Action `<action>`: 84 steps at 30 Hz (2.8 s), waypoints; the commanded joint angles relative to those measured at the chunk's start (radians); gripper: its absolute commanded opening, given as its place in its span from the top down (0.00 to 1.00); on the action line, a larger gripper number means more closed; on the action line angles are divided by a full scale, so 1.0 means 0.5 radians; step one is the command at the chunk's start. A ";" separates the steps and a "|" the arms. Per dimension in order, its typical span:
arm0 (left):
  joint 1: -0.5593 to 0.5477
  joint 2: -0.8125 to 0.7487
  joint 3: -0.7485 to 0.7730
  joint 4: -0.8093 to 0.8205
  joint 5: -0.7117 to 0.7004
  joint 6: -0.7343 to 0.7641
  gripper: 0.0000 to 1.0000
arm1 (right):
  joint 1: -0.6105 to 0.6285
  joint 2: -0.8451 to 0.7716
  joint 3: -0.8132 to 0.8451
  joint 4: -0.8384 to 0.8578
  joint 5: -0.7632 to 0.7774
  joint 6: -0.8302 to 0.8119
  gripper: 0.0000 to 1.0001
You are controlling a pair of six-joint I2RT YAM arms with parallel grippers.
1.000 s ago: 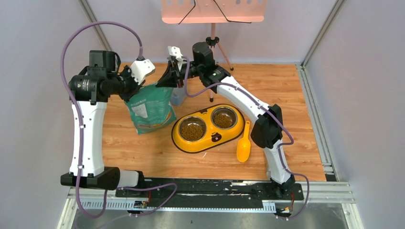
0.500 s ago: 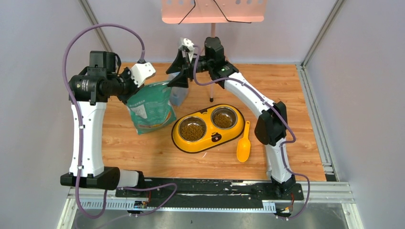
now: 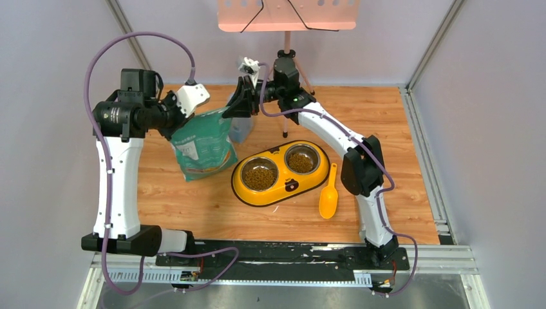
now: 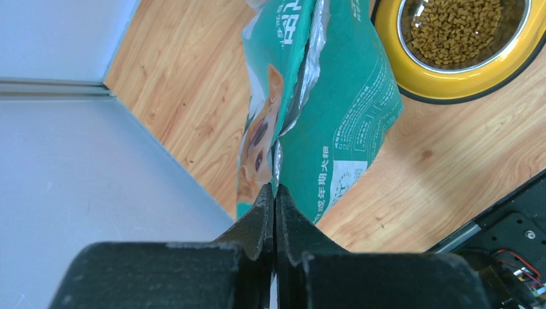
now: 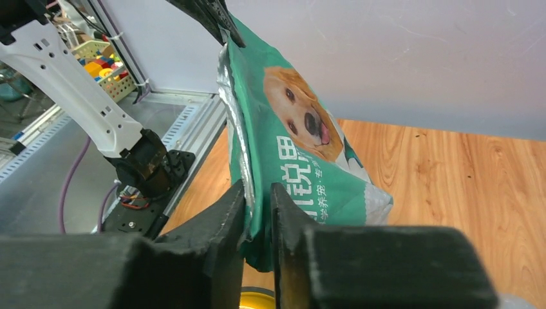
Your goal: Serve the pet food
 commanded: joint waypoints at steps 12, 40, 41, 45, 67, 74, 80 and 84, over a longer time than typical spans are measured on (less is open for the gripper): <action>-0.134 0.088 0.016 0.360 0.402 -0.174 0.47 | -0.031 -0.070 0.070 0.316 -0.022 0.347 1.00; -0.227 0.224 -0.042 0.424 0.345 -0.234 1.00 | 0.098 -0.106 -0.089 0.495 0.219 0.181 0.44; -0.227 0.230 -0.040 0.421 0.339 -0.234 1.00 | 0.099 -0.100 -0.080 0.501 0.243 0.176 0.48; -0.227 0.235 -0.029 0.397 0.334 -0.234 1.00 | 0.099 -0.079 -0.055 0.524 0.267 0.160 0.63; -0.227 0.253 0.016 0.348 0.269 -0.182 1.00 | -0.032 -0.095 0.059 -0.028 0.128 -0.344 0.96; -0.227 0.271 0.055 0.349 0.263 -0.197 1.00 | -0.057 -0.113 0.046 -0.063 0.176 -0.351 0.98; -0.227 0.261 0.052 0.342 0.249 -0.194 1.00 | -0.094 -0.132 0.053 -0.114 0.174 -0.444 0.78; -0.227 0.261 0.049 0.354 0.250 -0.205 1.00 | -0.097 -0.140 0.056 -0.152 0.162 -0.494 1.00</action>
